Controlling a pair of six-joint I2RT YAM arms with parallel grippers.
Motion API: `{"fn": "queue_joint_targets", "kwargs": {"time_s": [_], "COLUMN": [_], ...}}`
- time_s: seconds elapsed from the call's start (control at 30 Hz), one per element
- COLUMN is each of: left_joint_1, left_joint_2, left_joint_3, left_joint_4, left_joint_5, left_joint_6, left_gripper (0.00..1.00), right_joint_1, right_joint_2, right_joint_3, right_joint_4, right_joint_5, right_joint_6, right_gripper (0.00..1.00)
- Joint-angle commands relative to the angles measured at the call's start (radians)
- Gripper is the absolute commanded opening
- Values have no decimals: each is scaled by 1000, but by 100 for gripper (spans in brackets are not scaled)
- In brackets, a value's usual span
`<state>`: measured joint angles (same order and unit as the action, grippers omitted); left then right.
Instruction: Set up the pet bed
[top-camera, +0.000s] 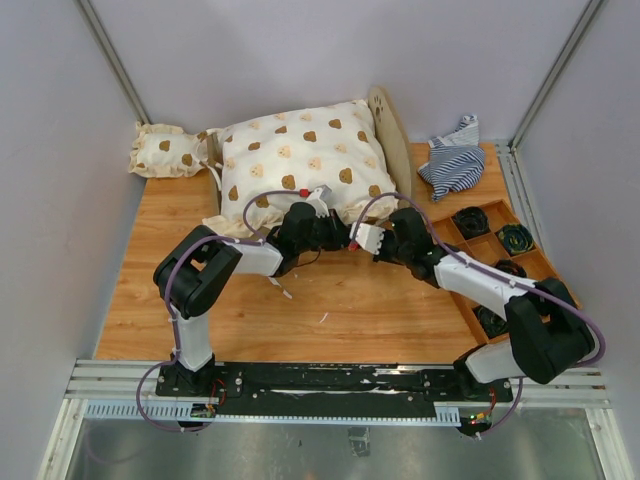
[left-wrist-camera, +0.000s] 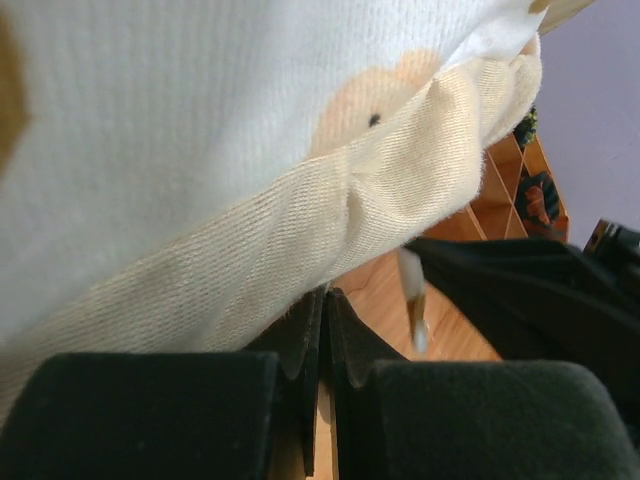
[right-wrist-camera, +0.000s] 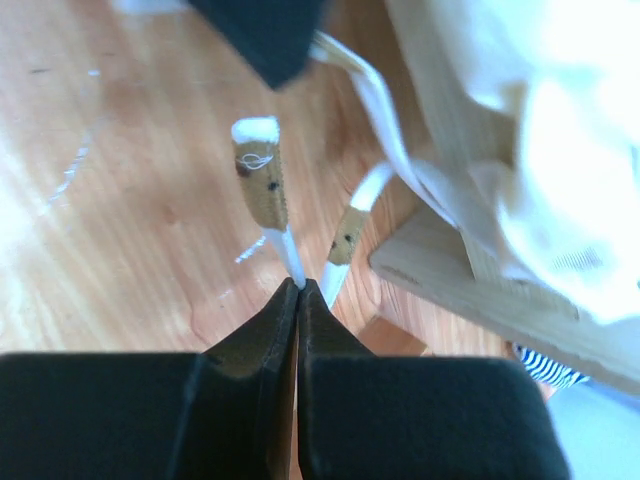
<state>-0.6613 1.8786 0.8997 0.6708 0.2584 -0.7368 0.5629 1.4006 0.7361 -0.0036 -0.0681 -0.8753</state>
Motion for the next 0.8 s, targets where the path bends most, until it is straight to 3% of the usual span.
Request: {"fn": "queue_joint_targets", "kwargs": {"time_s": [0.0, 0.27, 0.77], "left_joint_1": [6, -1, -14], "left_joint_2": [-10, -6, -22], "left_joint_3": [-13, -12, -16], "left_joint_4": [23, 23, 21], "left_joint_5": [-16, -28, -39], "left_joint_6": [15, 14, 6], "left_gripper": [6, 6, 6], "right_joint_1": [-76, -144, -150], "right_joint_2": [-7, -1, 154], "right_joint_3": [11, -16, 28], "right_joint_4": [92, 131, 176], "right_joint_5": [20, 95, 276], "right_joint_6": [202, 274, 470], "right_gripper": [0, 0, 0]}}
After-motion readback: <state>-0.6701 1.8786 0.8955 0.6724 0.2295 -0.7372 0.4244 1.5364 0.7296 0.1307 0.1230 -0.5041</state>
